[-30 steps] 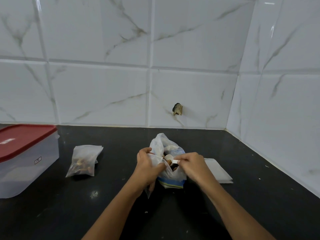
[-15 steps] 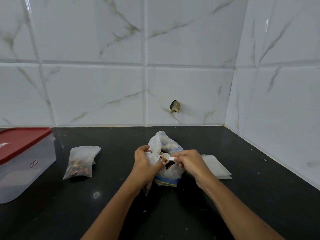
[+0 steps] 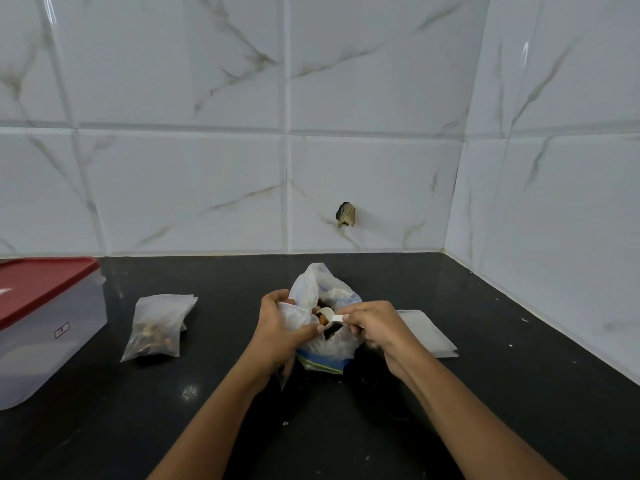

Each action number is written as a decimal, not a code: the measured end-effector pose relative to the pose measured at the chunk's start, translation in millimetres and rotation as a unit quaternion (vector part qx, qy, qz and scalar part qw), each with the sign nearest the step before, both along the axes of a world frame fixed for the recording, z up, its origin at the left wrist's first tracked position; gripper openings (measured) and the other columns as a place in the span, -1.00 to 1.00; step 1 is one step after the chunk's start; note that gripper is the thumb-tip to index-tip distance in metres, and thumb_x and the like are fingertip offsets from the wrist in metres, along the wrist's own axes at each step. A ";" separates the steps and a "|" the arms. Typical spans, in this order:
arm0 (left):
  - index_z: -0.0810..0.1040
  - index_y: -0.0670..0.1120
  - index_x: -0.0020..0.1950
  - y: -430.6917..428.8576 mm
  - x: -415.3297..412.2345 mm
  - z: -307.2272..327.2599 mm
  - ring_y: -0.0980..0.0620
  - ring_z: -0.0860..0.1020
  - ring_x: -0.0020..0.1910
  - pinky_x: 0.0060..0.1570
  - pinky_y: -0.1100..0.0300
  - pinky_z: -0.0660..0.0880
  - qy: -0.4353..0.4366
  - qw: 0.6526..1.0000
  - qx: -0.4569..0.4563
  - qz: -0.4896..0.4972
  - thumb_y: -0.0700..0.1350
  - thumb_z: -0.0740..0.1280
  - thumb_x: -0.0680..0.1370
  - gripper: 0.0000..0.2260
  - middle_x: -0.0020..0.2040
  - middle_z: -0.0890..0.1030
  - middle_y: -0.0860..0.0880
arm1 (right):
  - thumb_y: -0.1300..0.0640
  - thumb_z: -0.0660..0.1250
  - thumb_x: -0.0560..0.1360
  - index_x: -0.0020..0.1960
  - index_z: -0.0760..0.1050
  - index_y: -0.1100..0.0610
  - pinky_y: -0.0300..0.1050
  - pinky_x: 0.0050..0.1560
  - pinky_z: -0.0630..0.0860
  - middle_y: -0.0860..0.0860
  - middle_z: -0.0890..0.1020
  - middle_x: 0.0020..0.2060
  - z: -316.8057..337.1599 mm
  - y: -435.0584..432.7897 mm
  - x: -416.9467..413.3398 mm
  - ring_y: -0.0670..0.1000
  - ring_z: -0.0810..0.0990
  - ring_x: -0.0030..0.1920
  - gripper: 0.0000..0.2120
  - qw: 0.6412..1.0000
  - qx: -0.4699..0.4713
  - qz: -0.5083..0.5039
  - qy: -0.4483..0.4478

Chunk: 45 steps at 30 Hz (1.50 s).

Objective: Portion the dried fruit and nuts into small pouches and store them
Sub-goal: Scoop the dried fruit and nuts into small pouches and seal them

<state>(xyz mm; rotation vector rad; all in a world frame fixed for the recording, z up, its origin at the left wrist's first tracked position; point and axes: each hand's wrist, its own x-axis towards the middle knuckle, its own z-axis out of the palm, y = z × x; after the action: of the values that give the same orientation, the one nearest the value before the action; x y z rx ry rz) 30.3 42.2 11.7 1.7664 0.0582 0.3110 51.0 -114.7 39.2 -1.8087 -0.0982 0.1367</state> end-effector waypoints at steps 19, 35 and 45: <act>0.31 -0.01 0.31 0.8 -10.0 28.6 0.07 0.47 0.14 0.10 0.18 0.45 -0.055 0.984 0.167 0.027 0.00 0.54 0.30 -0.33 0.10 0.48 0.06 | 0.34 0.19 0.50 -0.07 0.60 0.28 -0.31 -0.61 0.10 0.01 0.40 -0.51 19.9 -15.5 -4.1 -0.13 0.18 -0.58 -0.80 0.990 0.140 -0.028 -0.013; 0.29 0.07 0.17 3.9 -7.7 21.3 0.16 0.49 0.02 -0.12 0.39 0.44 -0.103 0.990 0.086 -0.051 -0.14 0.51 0.35 -0.46 0.02 0.48 0.14 | 0.31 0.28 0.51 0.10 0.62 0.11 -0.51 -0.03 0.41 -0.09 0.63 -0.13 13.8 8.9 -25.3 -0.26 0.53 -0.15 -0.75 0.908 -0.162 0.073 -0.380; 0.31 0.11 0.02 7.6 -4.5 17.4 0.15 0.51 -0.01 -0.03 0.27 0.52 -0.134 0.989 0.033 -0.058 -0.26 0.47 0.38 -0.56 0.02 0.46 0.12 | 0.16 0.08 0.38 -0.09 0.69 0.14 -0.29 -0.07 0.37 -0.05 0.71 -0.27 3.9 16.0 -18.3 -0.13 0.35 -0.18 -0.61 0.786 -0.252 -0.010 -0.565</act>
<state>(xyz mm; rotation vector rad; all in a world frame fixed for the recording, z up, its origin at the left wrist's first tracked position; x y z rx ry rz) 25.7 49.8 29.0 1.7701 -0.2495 0.4680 32.8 -98.8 43.1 -2.1799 -0.9690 -1.0608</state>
